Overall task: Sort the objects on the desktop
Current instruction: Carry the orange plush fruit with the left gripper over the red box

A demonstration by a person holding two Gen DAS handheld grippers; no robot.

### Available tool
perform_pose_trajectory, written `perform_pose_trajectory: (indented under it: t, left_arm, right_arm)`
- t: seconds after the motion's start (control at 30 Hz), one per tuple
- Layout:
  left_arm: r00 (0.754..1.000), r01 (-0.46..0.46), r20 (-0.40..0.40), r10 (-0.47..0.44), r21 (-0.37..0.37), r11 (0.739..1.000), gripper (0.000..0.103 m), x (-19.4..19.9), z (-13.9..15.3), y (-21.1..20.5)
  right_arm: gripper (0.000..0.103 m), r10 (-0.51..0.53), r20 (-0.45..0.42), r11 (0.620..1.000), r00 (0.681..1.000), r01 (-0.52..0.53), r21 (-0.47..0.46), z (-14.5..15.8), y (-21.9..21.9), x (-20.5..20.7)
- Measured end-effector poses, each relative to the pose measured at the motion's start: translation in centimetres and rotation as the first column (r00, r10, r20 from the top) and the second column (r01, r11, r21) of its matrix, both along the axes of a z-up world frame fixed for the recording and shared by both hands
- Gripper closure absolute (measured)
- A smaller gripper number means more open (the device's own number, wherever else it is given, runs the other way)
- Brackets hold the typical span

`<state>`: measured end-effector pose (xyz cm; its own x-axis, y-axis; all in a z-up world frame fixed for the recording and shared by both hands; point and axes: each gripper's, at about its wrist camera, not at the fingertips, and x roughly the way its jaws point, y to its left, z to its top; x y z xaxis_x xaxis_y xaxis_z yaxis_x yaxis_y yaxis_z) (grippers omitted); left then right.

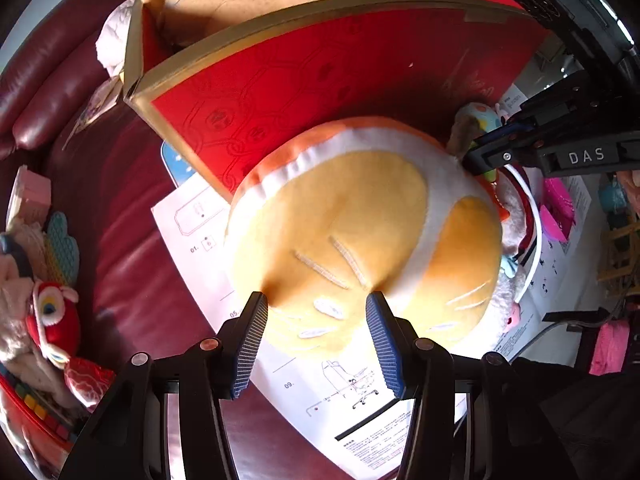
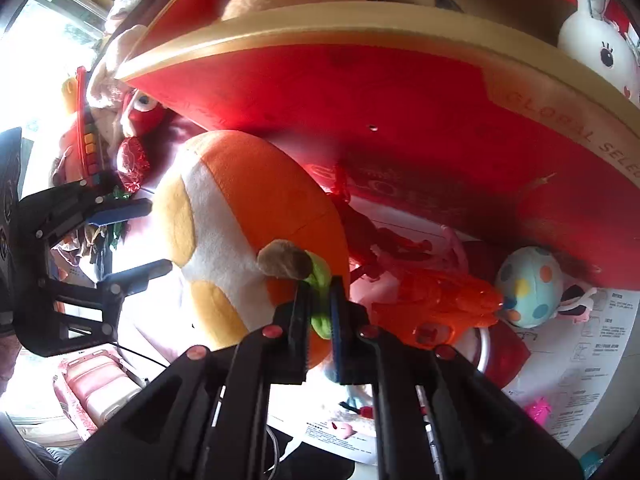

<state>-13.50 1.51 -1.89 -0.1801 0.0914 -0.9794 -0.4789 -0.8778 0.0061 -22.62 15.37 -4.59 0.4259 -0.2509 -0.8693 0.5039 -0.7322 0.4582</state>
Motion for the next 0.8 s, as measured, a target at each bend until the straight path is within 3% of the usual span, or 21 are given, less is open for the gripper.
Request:
perform_pose_trajectory:
  t: [0.13, 0.23, 0.3, 0.37, 0.4, 0.53, 0.8]
  left_arm:
    - [0.998, -0.044, 0.035, 0.043, 0.006, 0.999, 0.051, -0.6, -1.6, -1.2]
    - [0.995, -0.076, 0.062, 0.076, 0.01, 0.997, 0.051, -1.1, -2.8, -2.1]
    - [0.994, -0.071, 0.078, 0.071, -0.008, 0.997, 0.051, -1.1, -3.8, -2.0]
    - [0.995, -0.063, 0.077, 0.063, -0.003, 0.998, 0.051, -0.9, -3.9, -1.9]
    - [0.995, -0.063, 0.075, 0.063, 0.006, 0.998, 0.051, -0.9, -3.9, -1.9]
    - [0.996, -0.049, 0.076, 0.046, 0.027, 0.998, 0.051, -0.9, -3.8, -1.8]
    - [0.993, -0.047, 0.107, 0.041, 0.052, 0.998, 0.051, -1.0, -5.0, -3.0]
  right_arm:
    - [0.094, 0.0, 0.036, 1.0, 0.999, 0.001, -0.02, -0.7, 0.2, -0.1]
    - [0.086, -0.011, 0.067, 0.999, 0.998, 0.014, -0.044, -0.6, 0.1, 0.2]
    - [0.061, -0.027, 0.099, 0.999, 0.995, 0.031, -0.041, -0.4, 0.3, 0.5]
    - [0.011, -0.02, 0.102, 0.998, 0.995, 0.025, -0.049, 0.2, 0.3, 1.3]
    - [0.001, -0.013, 0.099, 0.998, 0.995, 0.02, -0.066, 0.6, 0.3, 1.8]
    - [0.0, 0.046, 0.051, 0.993, 0.998, -0.04, -0.111, 1.7, -0.7, 4.0]
    - [0.0, 0.107, 0.023, 0.992, 0.994, -0.105, -0.07, -1.0, -3.0, 6.6]
